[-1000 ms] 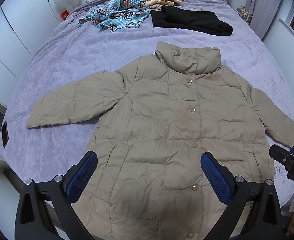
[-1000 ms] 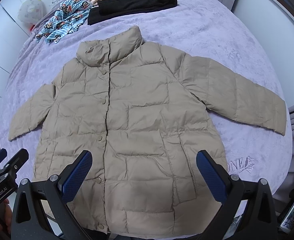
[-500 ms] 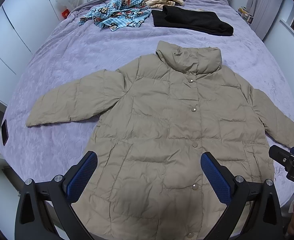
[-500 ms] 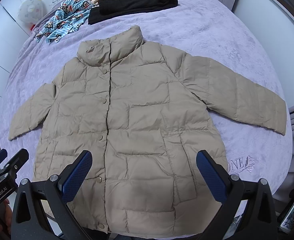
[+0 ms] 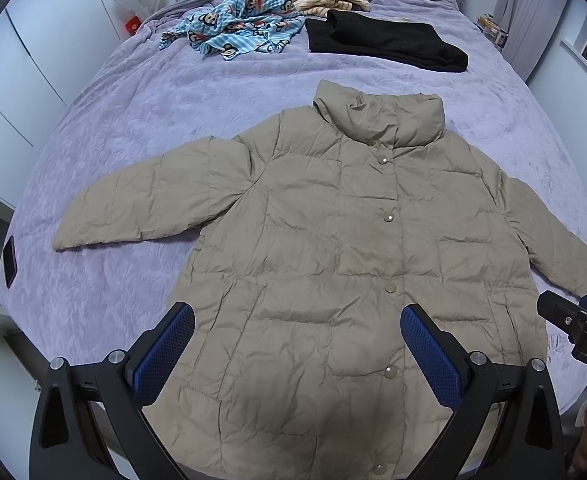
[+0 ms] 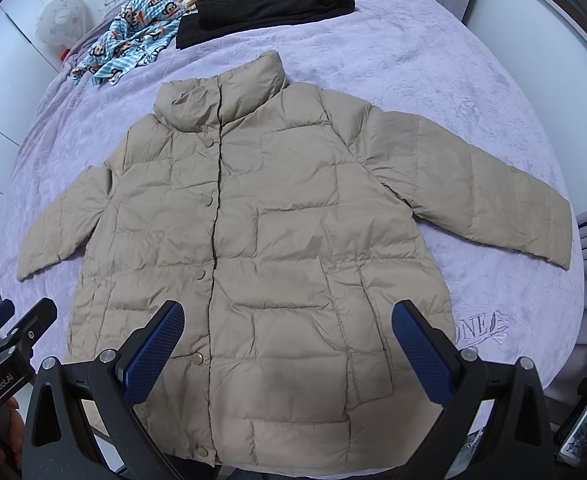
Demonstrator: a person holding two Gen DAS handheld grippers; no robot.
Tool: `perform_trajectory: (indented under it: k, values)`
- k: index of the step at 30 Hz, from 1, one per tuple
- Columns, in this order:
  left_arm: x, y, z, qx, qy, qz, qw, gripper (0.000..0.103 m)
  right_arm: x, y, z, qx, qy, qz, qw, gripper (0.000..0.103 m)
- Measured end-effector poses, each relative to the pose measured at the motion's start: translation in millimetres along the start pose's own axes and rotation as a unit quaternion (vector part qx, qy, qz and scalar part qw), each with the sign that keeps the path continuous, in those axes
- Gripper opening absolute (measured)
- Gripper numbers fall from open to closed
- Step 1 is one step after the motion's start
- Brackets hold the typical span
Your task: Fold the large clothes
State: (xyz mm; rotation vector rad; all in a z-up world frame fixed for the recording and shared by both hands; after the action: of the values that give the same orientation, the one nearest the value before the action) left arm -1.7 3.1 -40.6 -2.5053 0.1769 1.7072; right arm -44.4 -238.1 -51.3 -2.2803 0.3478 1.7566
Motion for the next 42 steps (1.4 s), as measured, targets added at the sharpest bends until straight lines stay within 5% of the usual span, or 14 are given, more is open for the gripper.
perform_trajectory:
  k: [42]
  values:
    - [-7.8, 0.6, -3.9, 0.001, -0.001, -0.004, 1.0, 0.103, -1.3, -3.2, 1.9, 0.001, -0.001, -0.004, 1.0, 0.103]
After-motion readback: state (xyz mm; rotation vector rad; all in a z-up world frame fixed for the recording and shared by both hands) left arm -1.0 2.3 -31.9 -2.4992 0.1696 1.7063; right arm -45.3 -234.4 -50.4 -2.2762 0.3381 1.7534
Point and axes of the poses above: each gripper's, at about its wrist camera, not at the fingertips, and x roughly the way its jaws point, y to its right, z to its underside, the point moved 4 cm from there along x, roughly the way its jaws point, and after that the axes turned 1 degree about y, right-handed, at the moved point
